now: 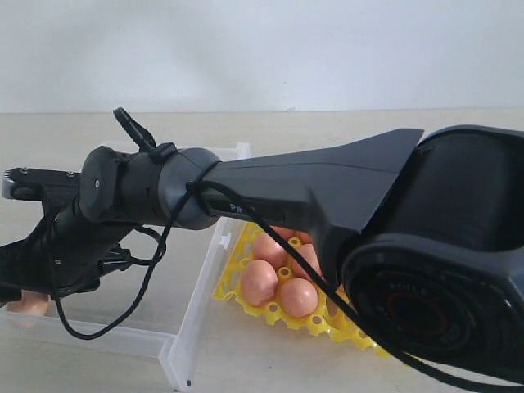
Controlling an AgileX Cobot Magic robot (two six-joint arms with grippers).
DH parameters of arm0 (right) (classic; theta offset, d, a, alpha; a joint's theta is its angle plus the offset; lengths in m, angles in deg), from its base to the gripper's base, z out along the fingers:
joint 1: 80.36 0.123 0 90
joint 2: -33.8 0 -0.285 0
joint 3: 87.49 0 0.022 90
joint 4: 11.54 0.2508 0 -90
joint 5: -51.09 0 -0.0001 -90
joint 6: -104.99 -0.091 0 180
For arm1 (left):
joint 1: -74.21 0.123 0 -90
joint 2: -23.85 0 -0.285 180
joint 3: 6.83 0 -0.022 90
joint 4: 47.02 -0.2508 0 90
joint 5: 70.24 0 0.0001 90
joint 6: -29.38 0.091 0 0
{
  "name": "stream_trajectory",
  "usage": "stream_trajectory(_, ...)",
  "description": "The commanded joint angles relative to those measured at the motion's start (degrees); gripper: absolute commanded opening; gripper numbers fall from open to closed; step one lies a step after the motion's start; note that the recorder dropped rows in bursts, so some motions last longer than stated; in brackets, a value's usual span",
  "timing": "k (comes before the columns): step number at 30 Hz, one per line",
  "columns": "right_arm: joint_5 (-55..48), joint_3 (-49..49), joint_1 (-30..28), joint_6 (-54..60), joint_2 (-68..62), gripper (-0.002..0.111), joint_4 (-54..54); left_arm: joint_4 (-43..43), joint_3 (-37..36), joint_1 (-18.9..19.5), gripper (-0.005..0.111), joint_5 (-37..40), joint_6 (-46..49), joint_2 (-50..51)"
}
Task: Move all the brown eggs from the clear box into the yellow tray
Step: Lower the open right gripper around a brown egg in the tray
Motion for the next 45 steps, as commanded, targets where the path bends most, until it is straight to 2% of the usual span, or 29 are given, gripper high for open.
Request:
stream_trajectory(1,0.2,0.4,0.1,2.4,-0.1,0.058,-0.3,0.3,0.2,0.0,-0.004,0.0,0.0,0.2)
stream_trajectory(7,0.7,0.4,0.1,2.7,-0.1,0.058,-0.3,0.3,0.2,0.0,-0.004,0.0,0.0,0.2)
stream_trajectory(12,1.6,0.4,0.1,2.7,-0.1,0.072,-0.3,0.3,0.2,0.0,-0.004,0.0,0.0,0.2)
stream_trajectory(20,5.3,0.4,0.1,2.1,-0.1,0.063,-0.3,0.3,0.2,0.0,-0.004,0.0,0.0,0.2)
stream_trajectory(28,2.1,0.4,0.2,2.2,-2.0,0.064,0.2,0.3,0.2,0.0,-0.004,0.0,0.0,0.2)
stream_trajectory(45,3.1,0.4,0.8,2.3,-2.7,0.064,1.1,0.3,0.2,0.0,-0.004,0.0,0.0,0.2)
